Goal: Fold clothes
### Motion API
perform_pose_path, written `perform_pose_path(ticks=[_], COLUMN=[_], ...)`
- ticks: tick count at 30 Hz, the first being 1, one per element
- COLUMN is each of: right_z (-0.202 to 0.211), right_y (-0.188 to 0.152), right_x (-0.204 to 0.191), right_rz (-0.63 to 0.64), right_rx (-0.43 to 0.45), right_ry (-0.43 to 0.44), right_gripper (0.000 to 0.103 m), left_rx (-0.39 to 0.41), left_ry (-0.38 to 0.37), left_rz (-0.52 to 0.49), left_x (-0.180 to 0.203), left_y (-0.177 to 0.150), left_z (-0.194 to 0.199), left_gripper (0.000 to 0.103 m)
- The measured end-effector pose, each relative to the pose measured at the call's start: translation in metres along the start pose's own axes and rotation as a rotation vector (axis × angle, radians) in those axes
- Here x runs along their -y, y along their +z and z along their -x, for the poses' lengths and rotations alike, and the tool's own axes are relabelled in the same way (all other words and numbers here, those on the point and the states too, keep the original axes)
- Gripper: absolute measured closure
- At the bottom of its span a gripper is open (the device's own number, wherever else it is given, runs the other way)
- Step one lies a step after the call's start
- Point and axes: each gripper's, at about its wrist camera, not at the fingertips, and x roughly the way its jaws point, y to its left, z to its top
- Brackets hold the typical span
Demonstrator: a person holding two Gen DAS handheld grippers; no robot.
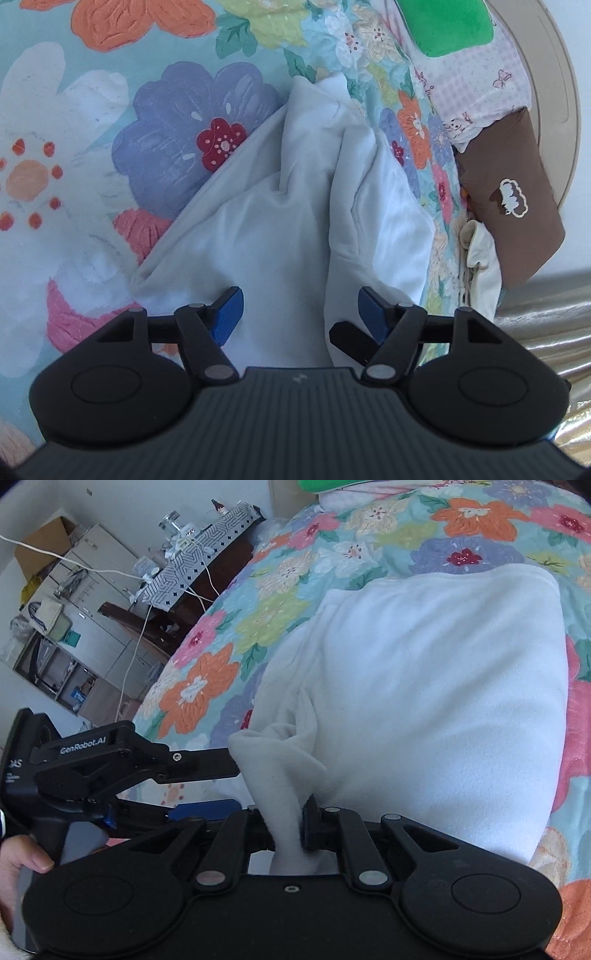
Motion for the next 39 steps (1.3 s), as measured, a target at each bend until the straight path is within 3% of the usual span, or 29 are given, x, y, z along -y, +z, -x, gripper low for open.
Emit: perform_pose_path(ticks=[3,6,9,14,18,21,23,24,28,30,33,36,39], right_z=[0.009,0.014,0.004,-0.039,-0.049,-0.043,-0.031,-0.020,0.036,0.061,0.088,0.091,0.079], right_y=[0.007,0.017,0.023,0.015,0.002,-0.002,-0.003,-0.005,-0.020,-0.027,-0.035,-0.040,-0.047], right_x=[-0.012,-0.038,-0.051,-0.051,-0.046,-0.047,-0.047,-0.045,-0.026,-0.011,0.010,0.031,0.043], right_rz=[-0.022,0.047,0.060,0.119,0.122,0.141,0.136,0.127,0.071,0.041,0.031,0.000,-0.014], right_rx=[0.029,0.071,0.063,0.021,0.015,0.024,0.023,0.037,0.166,0.216,0.263,0.231,0.173], right_ry=[0.030,0.042,0.085,0.000,-0.018,-0.007,0.043,0.084,0.183,0.147,0.017,-0.090,-0.115], right_gripper=[0.090,0.090,0.090,0.089,0.086,0.077,0.062,0.060,0.047,0.046,0.046,0.046,0.046], left_rx=[0.041,0.097,0.134,0.120,0.099,0.092,0.082,0.077,0.079,0.085,0.100,0.101,0.091], left_ry=[0.029,0.057,0.003,-0.071,-0.040,-0.021,-0.021,-0.022,-0.010,-0.008,-0.033,-0.069,-0.095], left_rz=[-0.044,-0.121,-0.081,0.007,0.012,0.002,-0.005,-0.008,-0.010,-0.007,0.003,0.001,-0.008], left_x=[0.003,0.008,0.004,-0.008,-0.009,-0.007,-0.005,-0.005,-0.003,-0.003,0.000,0.004,0.010], left_y=[-0.002,-0.004,0.002,0.007,0.007,0.007,0.006,0.006,0.005,0.004,0.003,0.002,0.000], left_z=[0.018,0.040,0.050,0.044,0.035,0.030,0.027,0.025,0.027,0.029,0.036,0.038,0.035], left_gripper=[0.035,0.035,0.034,0.034,0.034,0.034,0.034,0.034,0.033,0.033,0.033,0.033,0.031])
